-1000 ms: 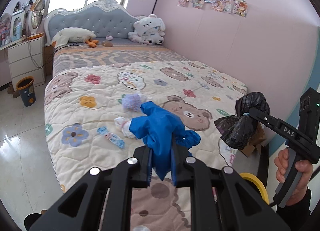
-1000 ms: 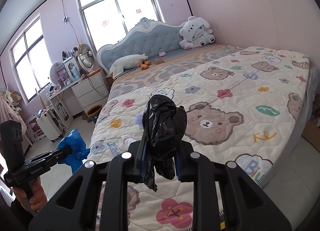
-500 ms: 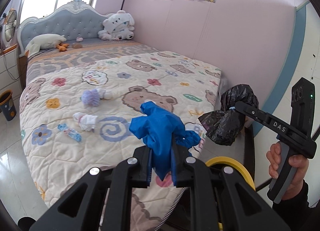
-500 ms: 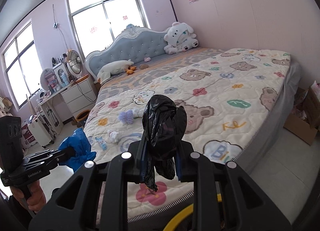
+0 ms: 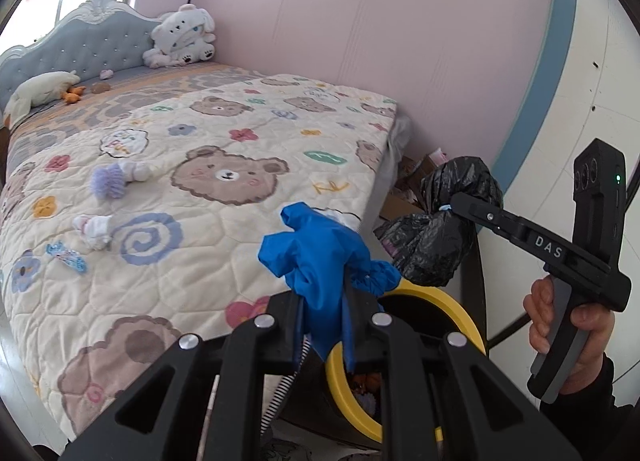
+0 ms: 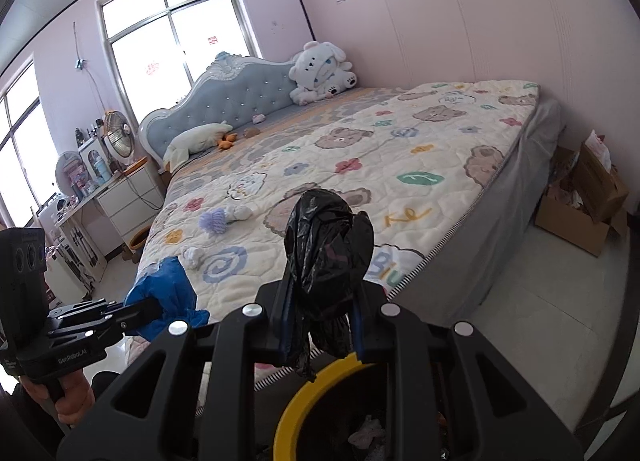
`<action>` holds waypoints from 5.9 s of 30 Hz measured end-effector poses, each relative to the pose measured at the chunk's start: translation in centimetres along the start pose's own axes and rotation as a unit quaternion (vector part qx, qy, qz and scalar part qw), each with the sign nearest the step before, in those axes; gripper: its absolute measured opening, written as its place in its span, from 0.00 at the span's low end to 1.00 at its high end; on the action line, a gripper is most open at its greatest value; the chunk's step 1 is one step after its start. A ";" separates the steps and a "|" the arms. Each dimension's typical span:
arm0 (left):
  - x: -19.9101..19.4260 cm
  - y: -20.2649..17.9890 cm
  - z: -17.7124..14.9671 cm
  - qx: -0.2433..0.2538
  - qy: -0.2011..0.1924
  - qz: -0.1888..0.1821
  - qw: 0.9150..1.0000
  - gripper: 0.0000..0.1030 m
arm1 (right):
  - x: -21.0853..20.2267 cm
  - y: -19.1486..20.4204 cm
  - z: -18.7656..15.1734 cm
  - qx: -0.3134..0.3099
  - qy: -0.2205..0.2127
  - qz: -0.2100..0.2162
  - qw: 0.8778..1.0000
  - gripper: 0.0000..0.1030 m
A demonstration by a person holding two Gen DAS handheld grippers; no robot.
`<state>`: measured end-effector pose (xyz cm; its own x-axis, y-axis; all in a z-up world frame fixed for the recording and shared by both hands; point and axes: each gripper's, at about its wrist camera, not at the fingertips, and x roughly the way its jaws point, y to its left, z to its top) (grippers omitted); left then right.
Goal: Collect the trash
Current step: 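Carry the black bag and blue glove in both grippers over the yellow bin, then open the left gripper to drop the blue glove while the right gripper drops the black bag, then move both open grippers back over the bed, then grasp the blue-and-white wrapper with the left gripper while the right gripper grasps the white bundle, then carry the wrapper and white bundle in both grippers over the yellow bin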
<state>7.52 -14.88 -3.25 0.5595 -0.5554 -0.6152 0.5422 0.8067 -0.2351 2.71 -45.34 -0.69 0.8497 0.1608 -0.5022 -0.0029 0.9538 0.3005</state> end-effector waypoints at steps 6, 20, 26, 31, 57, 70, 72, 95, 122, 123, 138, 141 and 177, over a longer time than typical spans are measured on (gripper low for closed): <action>2.2 -2.2 -1.3 0.018 0.032 -0.017 0.999 0.13 | -1.3 -2.2 -1.3 0.009 0.007 -0.012 1.000 0.21; 6.2 -5.9 -4.4 0.054 0.099 -0.033 0.993 0.13 | -1.5 -6.7 -4.9 0.036 0.052 -0.036 0.997 0.22; 6.8 -6.7 -5.3 0.062 0.107 -0.035 0.992 0.14 | -1.1 -6.8 -6.2 0.027 0.064 -0.033 0.997 0.23; 6.5 -7.0 -5.2 0.065 0.098 -0.044 0.992 0.15 | -1.3 -6.7 -6.3 0.023 0.060 -0.034 0.997 0.24; 4.2 -3.1 -4.0 0.028 0.061 -0.040 0.997 0.55 | -0.5 -7.0 -4.1 0.035 0.041 -0.063 0.997 0.47; 1.4 5.4 -1.0 -0.032 -0.006 0.036 0.999 0.59 | 8.2 -0.3 -0.4 -0.016 0.039 0.017 0.999 0.47; 1.0 6.9 -0.7 -0.043 -0.013 0.048 0.998 0.59 | 9.8 1.1 0.2 -0.026 0.041 0.030 0.998 0.47; 1.7 24.5 -1.4 -0.183 -0.012 0.185 0.966 0.59 | 29.6 14.2 4.4 -0.113 0.101 0.105 0.983 0.52; 6.6 31.4 -1.3 -0.246 0.027 0.201 0.948 0.59 | 48.9 23.2 5.1 -0.353 0.149 0.057 0.922 0.59; 6.7 31.4 -1.3 -0.247 0.027 0.200 0.948 0.59 | 49.5 23.5 5.1 -0.358 0.150 0.055 0.920 0.59; 8.4 31.6 -1.4 -0.247 0.011 0.180 0.952 0.04 | 54.6 26.4 4.1 -0.391 0.166 0.040 0.904 0.35; 7.9 31.7 -1.4 -0.254 0.002 0.171 0.952 0.03 | 54.4 26.3 4.1 -0.386 0.154 0.032 0.909 0.32; -4.1 23.7 1.5 -0.194 -0.092 0.174 0.961 0.03 | 32.5 20.7 9.9 -0.225 0.027 0.061 0.972 0.31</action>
<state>19.01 6.24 -5.16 0.7852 -0.2350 -0.5729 0.0470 0.9451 -0.3234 35.42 -22.88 -2.77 0.7995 0.2806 -0.5311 -0.3422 0.9395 -0.0187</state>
